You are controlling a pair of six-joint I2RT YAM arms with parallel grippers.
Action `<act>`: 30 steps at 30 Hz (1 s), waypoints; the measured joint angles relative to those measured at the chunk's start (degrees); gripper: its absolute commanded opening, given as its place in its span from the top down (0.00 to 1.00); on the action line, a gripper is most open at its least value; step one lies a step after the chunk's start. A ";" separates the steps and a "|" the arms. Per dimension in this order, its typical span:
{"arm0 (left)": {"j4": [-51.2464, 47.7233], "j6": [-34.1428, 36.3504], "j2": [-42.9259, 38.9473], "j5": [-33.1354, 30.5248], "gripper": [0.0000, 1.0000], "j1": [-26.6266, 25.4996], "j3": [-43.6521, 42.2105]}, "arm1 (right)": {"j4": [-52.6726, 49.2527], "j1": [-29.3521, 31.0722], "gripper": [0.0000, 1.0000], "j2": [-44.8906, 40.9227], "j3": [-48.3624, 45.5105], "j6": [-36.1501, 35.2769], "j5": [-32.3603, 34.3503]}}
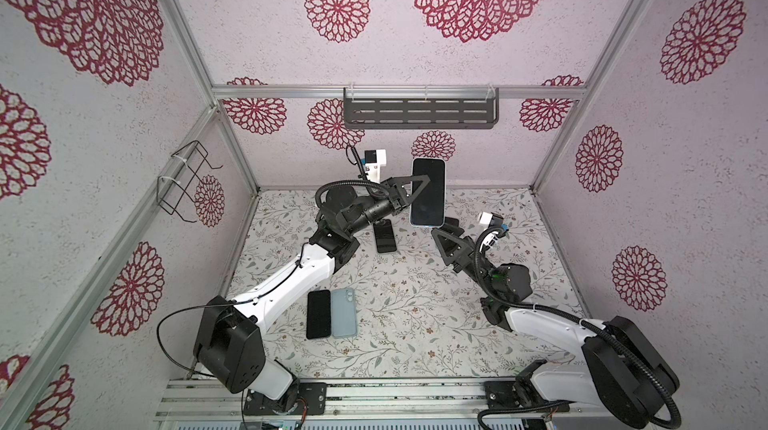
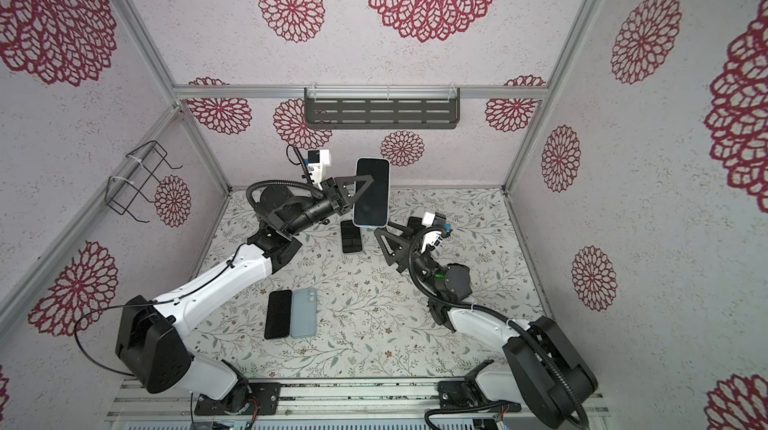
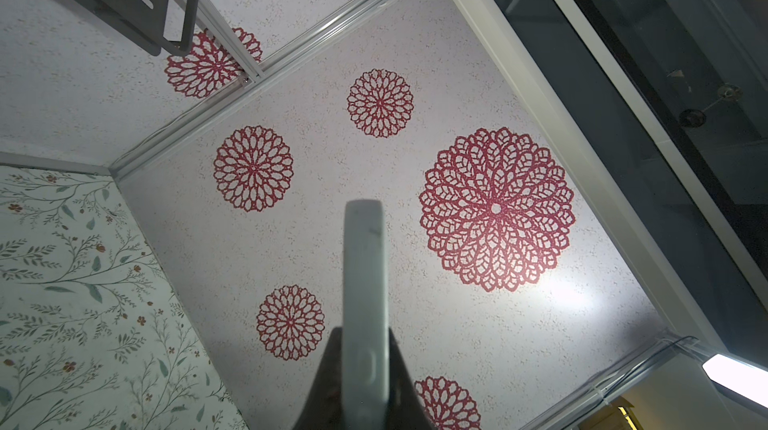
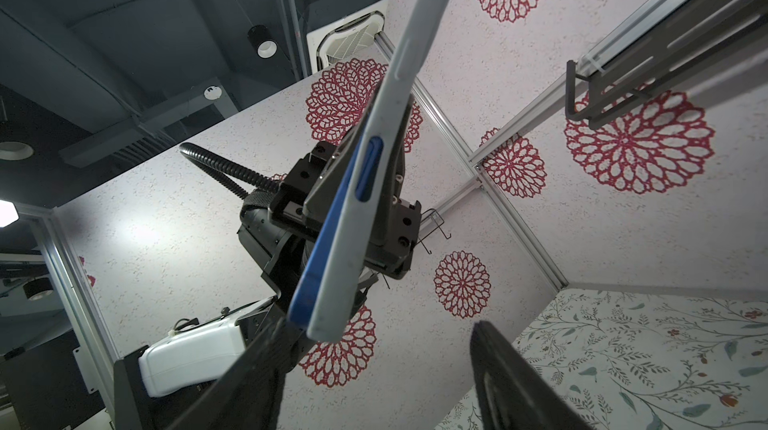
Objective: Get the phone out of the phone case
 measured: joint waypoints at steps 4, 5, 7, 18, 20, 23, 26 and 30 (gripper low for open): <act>0.11 -0.02 0.00 0.02 1.00 0.00 0.00 | 0.59 0.46 0.29 0.50 0.02 0.33 0.07; 0.11 -0.02 0.00 0.02 1.00 0.00 0.00 | 0.59 0.46 0.29 0.63 0.02 0.33 0.11; 0.11 -0.02 0.00 0.02 1.00 0.00 -0.02 | 0.66 0.46 0.29 0.96 0.02 0.35 0.35; 0.98 -0.02 0.00 0.04 1.00 -0.04 -0.79 | 1.07 0.42 0.30 3.54 1.18 0.37 1.07; 1.16 -0.02 0.00 0.02 1.00 -0.04 -0.81 | 1.25 0.33 0.31 3.72 1.31 0.68 1.11; 1.42 -0.02 0.00 -0.17 1.00 -0.04 -0.94 | 1.88 0.13 0.33 4.15 1.38 1.07 1.05; 1.70 -0.02 0.00 -0.61 1.00 -0.07 -1.16 | 2.19 -0.39 0.35 4.31 1.51 1.84 0.52; 2.51 -0.04 0.00 -1.73 1.00 -0.09 -1.60 | 2.21 -1.60 0.38 4.33 1.73 2.99 -0.46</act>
